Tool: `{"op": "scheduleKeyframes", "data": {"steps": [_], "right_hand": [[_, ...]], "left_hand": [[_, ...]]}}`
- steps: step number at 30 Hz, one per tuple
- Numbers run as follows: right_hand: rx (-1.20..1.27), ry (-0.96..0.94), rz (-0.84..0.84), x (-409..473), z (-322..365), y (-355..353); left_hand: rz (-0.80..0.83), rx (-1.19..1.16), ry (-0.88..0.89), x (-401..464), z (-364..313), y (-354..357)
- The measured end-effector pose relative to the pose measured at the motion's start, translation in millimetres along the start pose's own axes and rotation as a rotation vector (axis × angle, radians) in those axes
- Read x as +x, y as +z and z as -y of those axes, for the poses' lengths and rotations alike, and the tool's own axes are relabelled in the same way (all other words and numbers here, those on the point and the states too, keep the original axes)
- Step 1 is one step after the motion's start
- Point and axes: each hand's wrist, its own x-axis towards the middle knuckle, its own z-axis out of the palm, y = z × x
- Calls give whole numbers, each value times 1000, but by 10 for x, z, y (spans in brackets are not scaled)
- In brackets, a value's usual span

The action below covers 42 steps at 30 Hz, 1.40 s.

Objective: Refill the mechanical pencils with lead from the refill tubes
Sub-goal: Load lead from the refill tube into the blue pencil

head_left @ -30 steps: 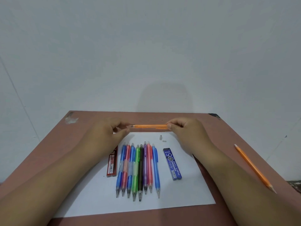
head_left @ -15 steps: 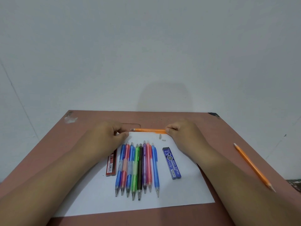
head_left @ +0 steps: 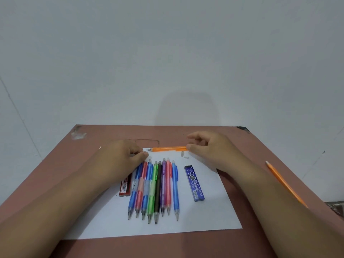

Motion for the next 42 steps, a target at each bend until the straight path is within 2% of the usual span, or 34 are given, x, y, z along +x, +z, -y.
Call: {"op": "scheduleKeyframes", "data": {"steps": [2,4,8,13,16,20,25,30,36,39,42], "right_hand": [[67,4,75,-73,57,-124],[96,-3,222,-135,80,-213],[-24,-65,532,-230,91,-291],[-82,-83,670,-263,148,-325],[-152,-111,661,-269,166,-322],[-113,-120,597,-285,156,-300],[19,-194,405,-326,202,-170],[113,-294,223,-385,340,-87],[118,-402,187,-486,506,-32],[104,-416,180,-502,541,2],[152,-390,175,-499,540,18]], "left_hand": [[5,4,-8,-1,7,-4],[5,7,-12,1,20,-14],[-17,13,-12,23,62,-19],[-22,-4,-31,15,56,-28],[-13,-24,-34,-14,36,-42],[-56,-47,-19,-63,-52,-67],[-176,-126,101,-152,-218,-113],[-223,-244,178,-230,-348,-142],[-146,-500,88,-272,-490,-82],[-75,-631,56,-277,-492,-66],[-79,-712,33,-276,-497,-84]]}}
